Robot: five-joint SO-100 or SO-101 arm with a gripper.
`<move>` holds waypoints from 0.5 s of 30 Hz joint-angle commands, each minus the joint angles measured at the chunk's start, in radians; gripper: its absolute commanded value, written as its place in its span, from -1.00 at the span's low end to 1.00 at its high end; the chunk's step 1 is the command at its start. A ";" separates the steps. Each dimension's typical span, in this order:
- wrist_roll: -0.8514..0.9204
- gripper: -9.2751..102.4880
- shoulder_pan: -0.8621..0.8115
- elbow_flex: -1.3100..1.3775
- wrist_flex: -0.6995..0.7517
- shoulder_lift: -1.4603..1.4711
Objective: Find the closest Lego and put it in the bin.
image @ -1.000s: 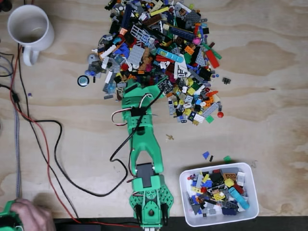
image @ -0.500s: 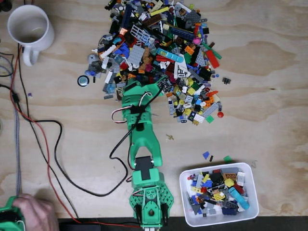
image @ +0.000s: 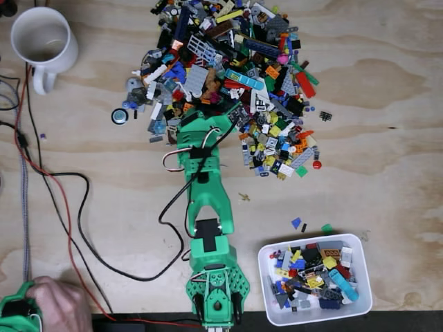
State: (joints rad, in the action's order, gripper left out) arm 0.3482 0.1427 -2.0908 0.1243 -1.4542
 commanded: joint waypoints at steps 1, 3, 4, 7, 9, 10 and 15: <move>0.000 -0.83 -0.021 0.081 -0.020 -0.026; -0.002 -0.84 -0.023 0.101 0.008 -0.040; 0.002 -0.84 -0.023 0.115 0.031 -0.052; 0.020 -0.84 -0.015 0.183 0.164 -0.115; 0.052 -0.84 -0.005 0.242 0.304 -0.172; 0.071 -0.84 -0.003 0.249 0.356 -0.216; 0.123 -0.84 -0.011 0.362 0.747 -0.391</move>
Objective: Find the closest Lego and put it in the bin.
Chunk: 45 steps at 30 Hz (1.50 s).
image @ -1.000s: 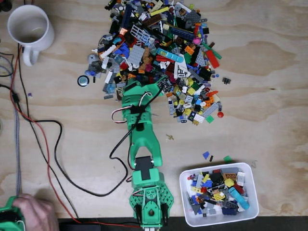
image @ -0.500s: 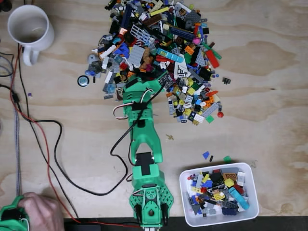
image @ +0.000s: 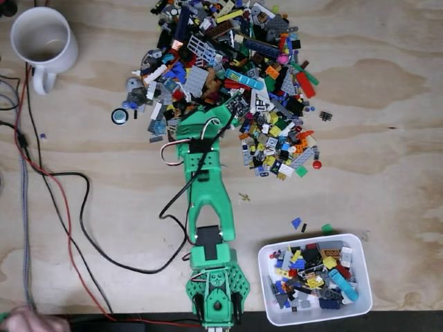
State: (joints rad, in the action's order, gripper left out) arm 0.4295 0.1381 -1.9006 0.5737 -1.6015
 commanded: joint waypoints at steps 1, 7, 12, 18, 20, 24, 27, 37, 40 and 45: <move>0.034 -0.84 -0.015 0.190 0.371 -0.282; 0.035 -0.84 -0.181 0.218 0.721 -0.457; 0.140 -0.84 -0.431 0.202 0.894 -0.563; 0.342 -0.84 -0.831 0.204 1.014 -0.673; 0.411 -0.84 -0.942 0.187 1.031 -0.699; 0.580 -0.84 -1.161 0.135 1.060 -0.753; 0.693 -0.84 -1.315 0.075 1.054 -0.801; 0.914 -0.83 -1.632 -0.129 0.928 -0.857; 0.931 -0.70 -1.654 -0.152 0.904 -0.857; 0.873 -0.40 -1.594 -0.146 0.874 -0.845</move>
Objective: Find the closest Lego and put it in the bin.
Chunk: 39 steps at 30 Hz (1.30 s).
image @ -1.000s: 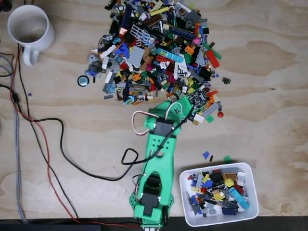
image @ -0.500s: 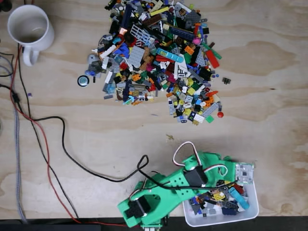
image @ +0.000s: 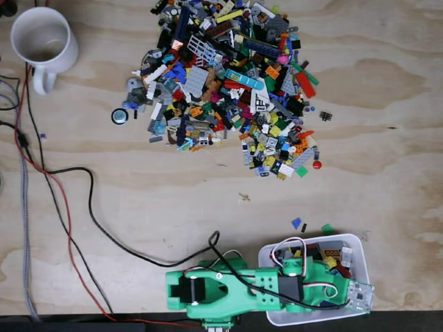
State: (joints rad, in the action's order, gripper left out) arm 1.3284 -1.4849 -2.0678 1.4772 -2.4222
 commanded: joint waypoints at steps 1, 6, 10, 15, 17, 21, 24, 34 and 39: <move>-0.043 -0.39 0.058 0.021 -0.046 -0.023; -0.158 -0.40 0.337 0.057 -0.184 0.012; -0.221 -0.45 0.666 0.071 -0.278 0.066; -0.400 -0.45 0.999 0.202 -0.276 0.245; -0.480 -0.44 1.106 0.249 -0.265 0.310; -0.623 -0.44 1.285 0.322 -0.255 0.446; -0.718 -0.44 1.358 0.348 -0.293 0.517; -0.795 -0.45 1.402 0.373 -0.327 0.583; -0.775 -0.45 1.394 0.373 -0.321 0.595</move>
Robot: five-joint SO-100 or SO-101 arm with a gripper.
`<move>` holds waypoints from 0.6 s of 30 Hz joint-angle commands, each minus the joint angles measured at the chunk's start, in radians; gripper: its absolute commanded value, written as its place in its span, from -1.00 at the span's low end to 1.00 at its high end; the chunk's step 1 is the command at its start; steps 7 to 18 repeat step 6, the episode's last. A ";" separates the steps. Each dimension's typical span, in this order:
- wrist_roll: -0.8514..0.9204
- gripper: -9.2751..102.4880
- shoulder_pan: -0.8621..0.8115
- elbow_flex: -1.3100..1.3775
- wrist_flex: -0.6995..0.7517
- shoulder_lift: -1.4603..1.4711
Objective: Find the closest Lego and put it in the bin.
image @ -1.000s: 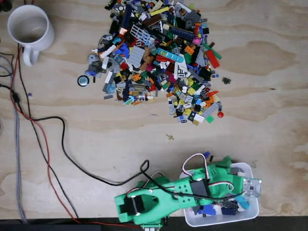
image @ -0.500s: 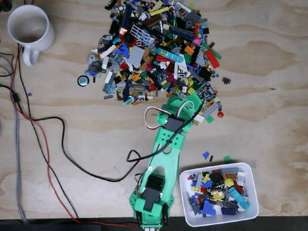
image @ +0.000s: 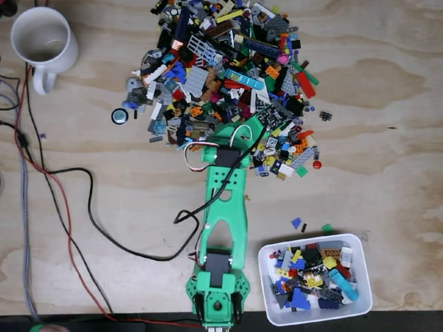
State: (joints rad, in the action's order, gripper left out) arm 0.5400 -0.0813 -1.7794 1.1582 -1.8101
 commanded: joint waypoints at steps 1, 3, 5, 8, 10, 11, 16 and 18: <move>0.018 -0.45 -0.009 0.084 -0.002 -0.017; 0.021 -0.45 -0.009 0.087 0.003 -0.023; 0.026 -0.45 -0.009 0.097 0.012 -0.026; 0.025 -0.45 -0.009 0.100 0.012 -0.026; 0.025 -0.45 -0.009 0.100 0.012 -0.026; 0.025 -0.45 -0.009 0.100 0.012 -0.026; 0.025 -0.45 -0.009 0.100 0.012 -0.026; 0.025 -0.45 -0.009 0.100 0.012 -0.026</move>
